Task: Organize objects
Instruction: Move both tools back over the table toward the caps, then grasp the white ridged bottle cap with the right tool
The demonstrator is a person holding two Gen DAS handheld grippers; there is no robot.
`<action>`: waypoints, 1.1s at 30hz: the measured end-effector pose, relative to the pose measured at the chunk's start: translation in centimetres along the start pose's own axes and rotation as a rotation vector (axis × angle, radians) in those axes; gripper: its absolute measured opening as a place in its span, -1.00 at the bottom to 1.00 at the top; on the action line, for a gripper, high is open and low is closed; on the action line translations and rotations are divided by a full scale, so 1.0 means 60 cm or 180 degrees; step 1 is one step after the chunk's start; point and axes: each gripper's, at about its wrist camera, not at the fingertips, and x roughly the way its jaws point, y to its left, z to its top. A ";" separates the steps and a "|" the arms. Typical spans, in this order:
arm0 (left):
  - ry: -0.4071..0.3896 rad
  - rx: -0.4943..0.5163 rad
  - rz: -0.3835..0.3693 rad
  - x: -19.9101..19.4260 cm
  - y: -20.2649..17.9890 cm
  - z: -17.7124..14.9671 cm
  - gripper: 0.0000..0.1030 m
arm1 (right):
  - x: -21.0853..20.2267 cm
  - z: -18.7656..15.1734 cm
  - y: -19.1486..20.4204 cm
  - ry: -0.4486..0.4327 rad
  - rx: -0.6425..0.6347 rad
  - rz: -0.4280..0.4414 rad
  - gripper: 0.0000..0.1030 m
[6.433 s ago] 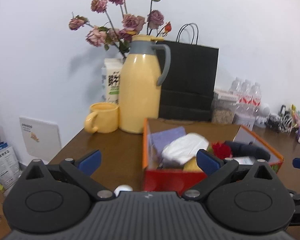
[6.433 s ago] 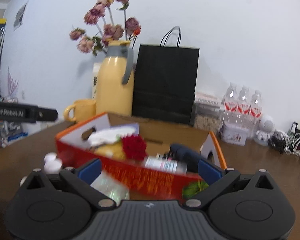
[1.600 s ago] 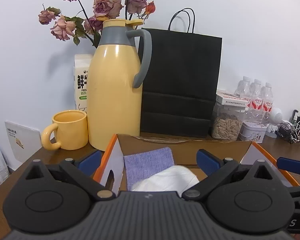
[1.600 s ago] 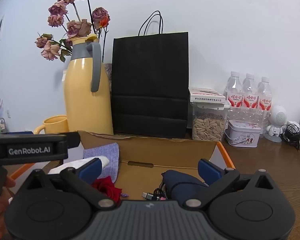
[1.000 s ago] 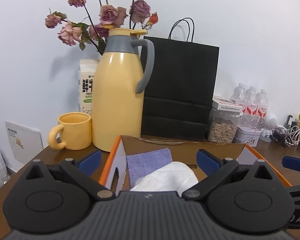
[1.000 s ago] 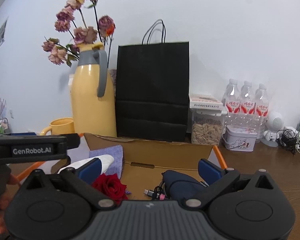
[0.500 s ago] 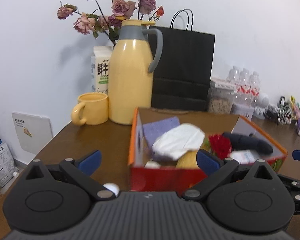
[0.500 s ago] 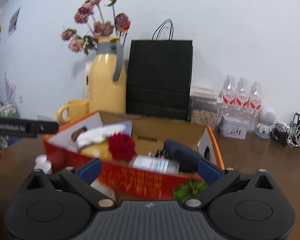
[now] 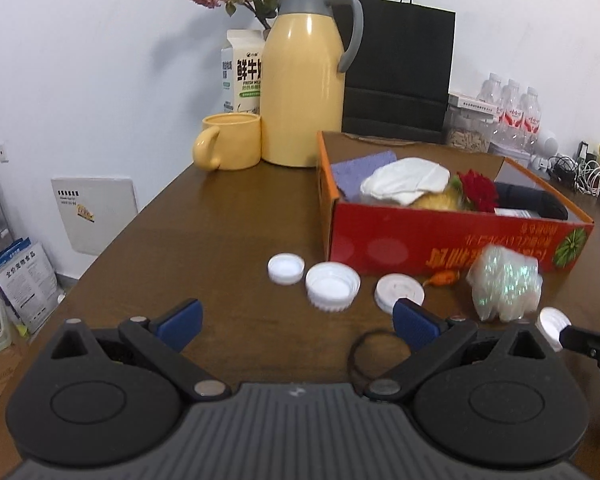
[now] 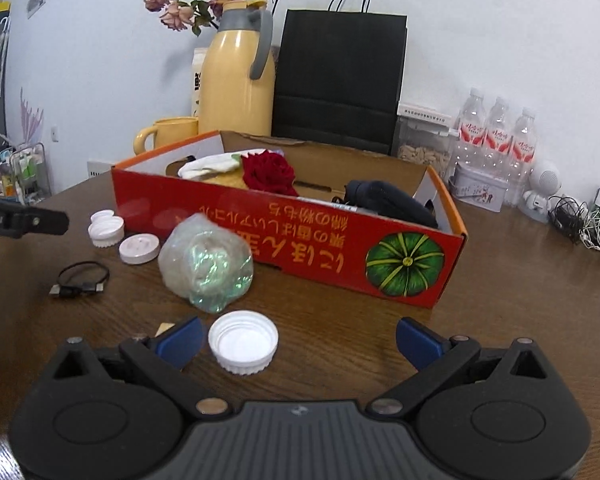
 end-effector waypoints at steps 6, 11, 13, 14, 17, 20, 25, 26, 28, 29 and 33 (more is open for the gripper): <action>0.0077 0.0001 0.0010 -0.008 0.004 -0.015 1.00 | 0.015 -0.004 0.005 0.0117 -0.0001 0.0007 0.98; 0.0129 -0.0004 0.0016 -0.008 0.004 -0.023 1.00 | 0.028 -0.002 0.012 0.0174 0.0000 0.0037 0.79; 0.0136 -0.0005 0.0014 -0.008 0.003 -0.024 1.00 | 0.031 0.000 0.013 0.0178 0.0021 0.0064 0.65; 0.0136 -0.0004 0.0010 -0.009 0.003 -0.025 1.00 | 0.032 0.001 0.014 0.0179 0.0026 0.0078 0.61; 0.0133 -0.0002 0.0003 -0.010 0.002 -0.026 1.00 | 0.035 0.002 0.018 0.0205 0.0024 0.0144 0.30; 0.0135 -0.0006 0.0000 -0.009 0.001 -0.026 1.00 | 0.034 0.002 0.021 0.0192 0.0036 0.0205 0.07; 0.0144 0.0007 -0.0007 -0.009 -0.002 -0.027 1.00 | 0.031 0.003 0.029 0.0168 -0.0014 0.0243 -0.24; 0.0144 0.0010 -0.0013 -0.009 -0.002 -0.027 1.00 | 0.030 0.003 0.031 0.0164 -0.0030 0.0242 -0.24; 0.0140 0.0022 -0.0022 -0.010 -0.004 -0.027 1.00 | 0.029 0.003 0.032 0.0144 -0.0053 0.0219 -0.24; 0.0138 0.0032 -0.0033 -0.010 -0.006 -0.027 1.00 | 0.027 0.003 0.032 0.0123 -0.0054 0.0210 -0.24; 0.0145 0.0079 -0.0063 -0.009 -0.015 -0.027 1.00 | 0.015 0.003 0.030 -0.0020 -0.0022 0.0141 -0.24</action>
